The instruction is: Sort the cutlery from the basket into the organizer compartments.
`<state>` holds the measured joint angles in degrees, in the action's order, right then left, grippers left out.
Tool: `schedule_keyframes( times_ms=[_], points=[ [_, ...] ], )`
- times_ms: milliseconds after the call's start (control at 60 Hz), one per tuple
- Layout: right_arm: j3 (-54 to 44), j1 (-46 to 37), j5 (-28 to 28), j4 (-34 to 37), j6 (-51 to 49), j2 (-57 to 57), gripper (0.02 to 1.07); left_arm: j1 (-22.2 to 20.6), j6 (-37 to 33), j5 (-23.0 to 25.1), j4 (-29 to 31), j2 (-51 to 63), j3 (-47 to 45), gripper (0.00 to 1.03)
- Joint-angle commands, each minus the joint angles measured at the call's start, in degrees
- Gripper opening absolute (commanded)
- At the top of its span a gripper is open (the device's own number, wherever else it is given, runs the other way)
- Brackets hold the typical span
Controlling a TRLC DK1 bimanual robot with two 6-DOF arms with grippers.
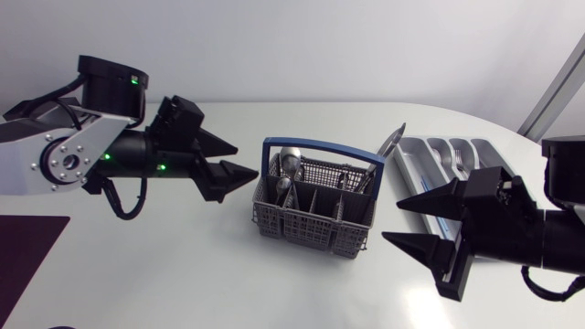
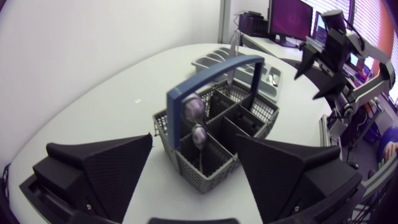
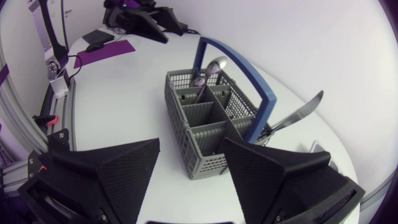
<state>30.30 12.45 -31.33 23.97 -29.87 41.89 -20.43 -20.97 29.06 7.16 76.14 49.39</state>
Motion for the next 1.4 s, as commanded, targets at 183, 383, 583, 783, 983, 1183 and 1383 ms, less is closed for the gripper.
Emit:
schedule_keyframes(
  times_ms=[183, 383, 583, 783, 983, 1183, 1383],
  points=[
    [2.9, -8.1, -2.0, -3.1, -2.4, 7.7, 0.77, -8.0, -5.7, -7.0, 1.6, 0.7, -3.6, 0.92],
    [1.2, -6.6, -1.9, -4.5, -1.6, 7.6, 0.77, -10.7, -4.3, -9.2, 0.1, 5.4, 0.0, 0.92],
    [0.4, -6.6, -2.0, -4.7, -1.9, 6.9, 0.77, -12.4, -2.8, -14.2, -1.6, 10.5, 4.0, 0.92],
    [-0.2, -6.5, -2.0, -4.6, -2.0, 6.2, 0.77, -12.4, 0.5, -14.9, -5.7, 14.9, 5.9, 0.92],
    [-0.5, -6.4, -2.2, -4.5, -2.0, 5.7, 0.77, -13.9, 3.6, -16.9, -11.2, 18.9, 4.7, 0.92],
    [-1.0, -6.4, -2.3, -4.5, -2.0, 5.2, 0.77, -15.8, 8.4, -21.6, -24.2, 19.3, -1.0, 0.92],
    [-1.2, -5.7, -2.3, -3.6, -2.0, 4.3, 0.77, -19.1, 9.8, -29.8, -30.1, 22.7, -2.7, 0.92]
  ],
)
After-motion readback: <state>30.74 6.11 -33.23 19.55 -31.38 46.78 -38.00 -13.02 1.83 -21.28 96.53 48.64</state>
